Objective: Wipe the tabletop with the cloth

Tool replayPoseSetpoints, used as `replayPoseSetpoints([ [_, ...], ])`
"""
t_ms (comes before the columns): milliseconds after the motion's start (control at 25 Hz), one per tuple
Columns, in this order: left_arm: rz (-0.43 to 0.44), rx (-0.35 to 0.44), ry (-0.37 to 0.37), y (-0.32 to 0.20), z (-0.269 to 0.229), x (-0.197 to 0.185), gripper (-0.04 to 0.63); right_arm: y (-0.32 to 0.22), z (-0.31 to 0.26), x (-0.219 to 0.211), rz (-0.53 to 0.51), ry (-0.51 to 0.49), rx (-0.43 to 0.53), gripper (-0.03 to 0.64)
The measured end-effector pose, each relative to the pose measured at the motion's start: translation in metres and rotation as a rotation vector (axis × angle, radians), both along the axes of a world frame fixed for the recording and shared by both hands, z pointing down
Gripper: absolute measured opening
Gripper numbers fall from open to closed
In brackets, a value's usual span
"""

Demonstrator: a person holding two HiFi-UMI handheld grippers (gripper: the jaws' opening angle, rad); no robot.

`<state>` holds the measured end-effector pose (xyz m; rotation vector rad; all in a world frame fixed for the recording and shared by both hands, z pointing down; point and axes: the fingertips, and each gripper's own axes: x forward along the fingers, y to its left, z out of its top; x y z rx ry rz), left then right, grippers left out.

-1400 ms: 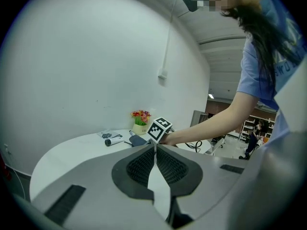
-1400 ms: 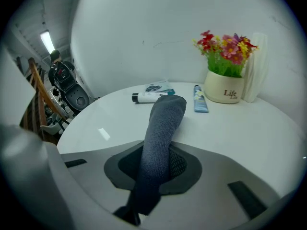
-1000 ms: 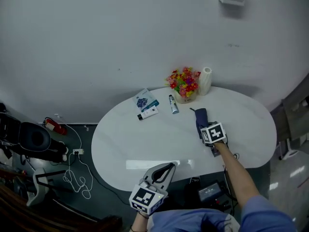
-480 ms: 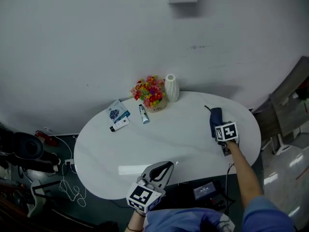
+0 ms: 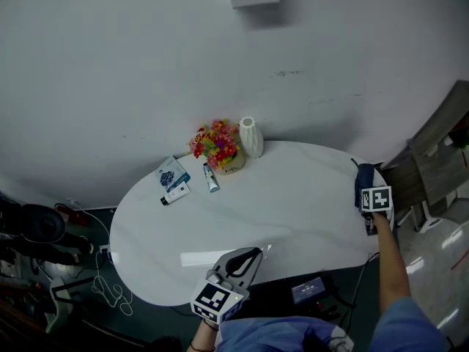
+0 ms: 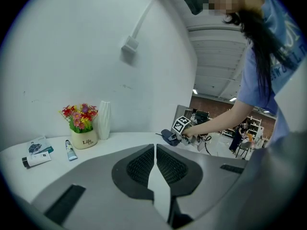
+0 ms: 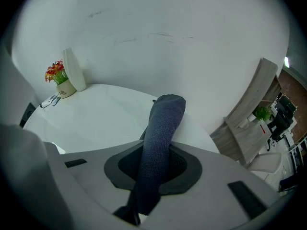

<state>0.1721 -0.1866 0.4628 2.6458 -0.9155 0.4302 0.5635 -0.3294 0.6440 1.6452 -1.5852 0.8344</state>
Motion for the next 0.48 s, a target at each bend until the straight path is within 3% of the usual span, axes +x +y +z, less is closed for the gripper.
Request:
replayPoseSetpoints([
  [240, -0.021, -0.005, -0.014, 0.001, 0.003, -0.012, 0.020, 0.007, -0.006, 0.016, 0.047, 0.001, 0.016, 0.067],
  [480, -0.060, 0.001, -0.010, 0.009, 0.001, -0.040, 0.020, 0.001, -0.028, -0.039, -0.020, -0.042, 0.077, 0.067],
])
